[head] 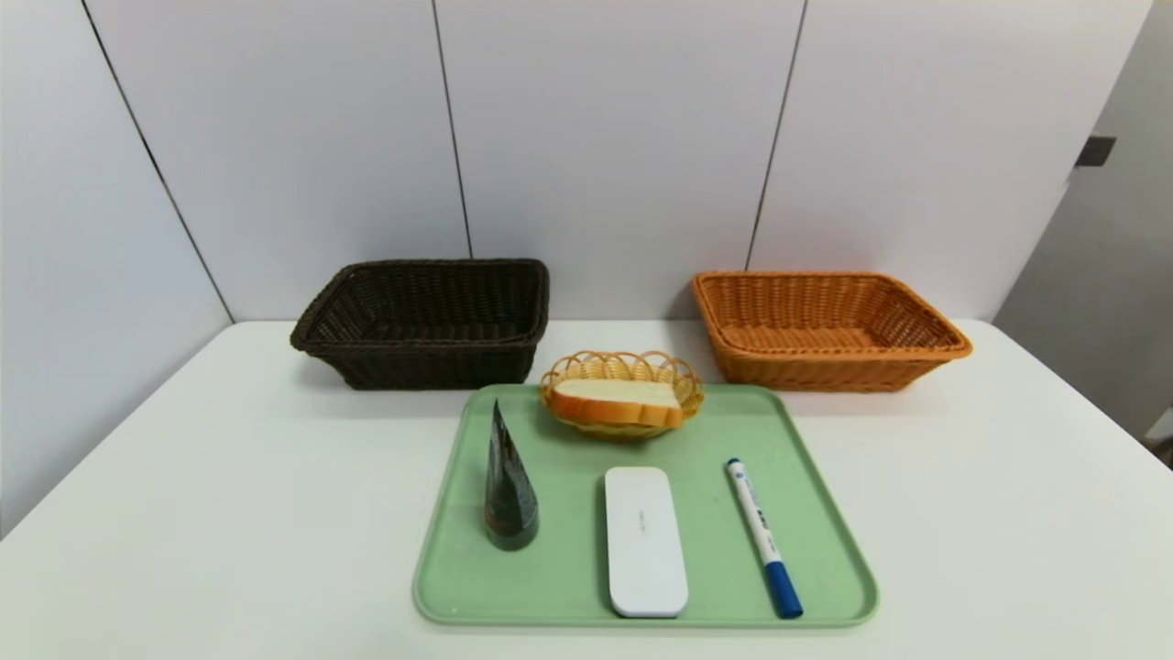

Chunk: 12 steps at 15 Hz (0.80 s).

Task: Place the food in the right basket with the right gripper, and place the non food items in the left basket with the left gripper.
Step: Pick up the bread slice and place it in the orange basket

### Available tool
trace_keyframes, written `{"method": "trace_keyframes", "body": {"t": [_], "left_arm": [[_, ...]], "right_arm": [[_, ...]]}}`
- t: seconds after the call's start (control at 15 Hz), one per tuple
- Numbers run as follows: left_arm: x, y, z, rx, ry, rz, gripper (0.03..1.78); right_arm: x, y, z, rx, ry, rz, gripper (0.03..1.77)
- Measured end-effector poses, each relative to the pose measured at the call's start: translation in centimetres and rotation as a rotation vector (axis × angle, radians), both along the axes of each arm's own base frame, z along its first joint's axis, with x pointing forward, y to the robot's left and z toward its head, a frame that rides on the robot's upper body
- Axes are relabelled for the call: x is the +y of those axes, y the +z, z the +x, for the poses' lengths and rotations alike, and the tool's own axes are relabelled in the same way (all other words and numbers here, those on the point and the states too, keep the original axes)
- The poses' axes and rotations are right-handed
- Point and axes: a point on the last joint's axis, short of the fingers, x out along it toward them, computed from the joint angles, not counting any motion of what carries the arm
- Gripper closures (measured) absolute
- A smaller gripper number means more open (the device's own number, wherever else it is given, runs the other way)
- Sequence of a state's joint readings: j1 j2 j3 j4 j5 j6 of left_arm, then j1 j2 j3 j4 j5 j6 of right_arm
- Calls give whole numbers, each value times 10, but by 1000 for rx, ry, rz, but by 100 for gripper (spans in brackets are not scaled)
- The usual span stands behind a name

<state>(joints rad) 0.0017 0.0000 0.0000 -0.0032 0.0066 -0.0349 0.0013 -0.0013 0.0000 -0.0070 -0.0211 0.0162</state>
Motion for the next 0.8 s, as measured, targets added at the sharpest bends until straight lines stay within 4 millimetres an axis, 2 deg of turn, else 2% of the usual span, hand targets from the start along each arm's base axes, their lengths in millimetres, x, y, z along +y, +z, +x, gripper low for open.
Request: {"method": "trace_keyframes", "body": {"t": [0.13, 0.2, 0.33, 0.53, 0.67, 0.8], "left_arm": [[0, 0, 0, -1, 8, -31, 12], [0, 0, 0, -3, 9, -33, 12], [0, 0, 0, -4, 9, -33, 12], [0, 0, 0, -5, 9, -34, 12], [0, 0, 0, -3, 9, -27, 12], [0, 4, -1, -15, 9, 8, 12]], "right_arm": [[0, 5, 0, -44, 12, -6, 10], [1, 14, -2, -105, 29, -8, 10], [2, 34, -9, -212, 88, -31, 10], [4, 65, -24, -280, 191, -73, 10], [6, 91, -36, -280, 240, -82, 10], [6, 116, -38, -246, 260, -79, 10]]}}
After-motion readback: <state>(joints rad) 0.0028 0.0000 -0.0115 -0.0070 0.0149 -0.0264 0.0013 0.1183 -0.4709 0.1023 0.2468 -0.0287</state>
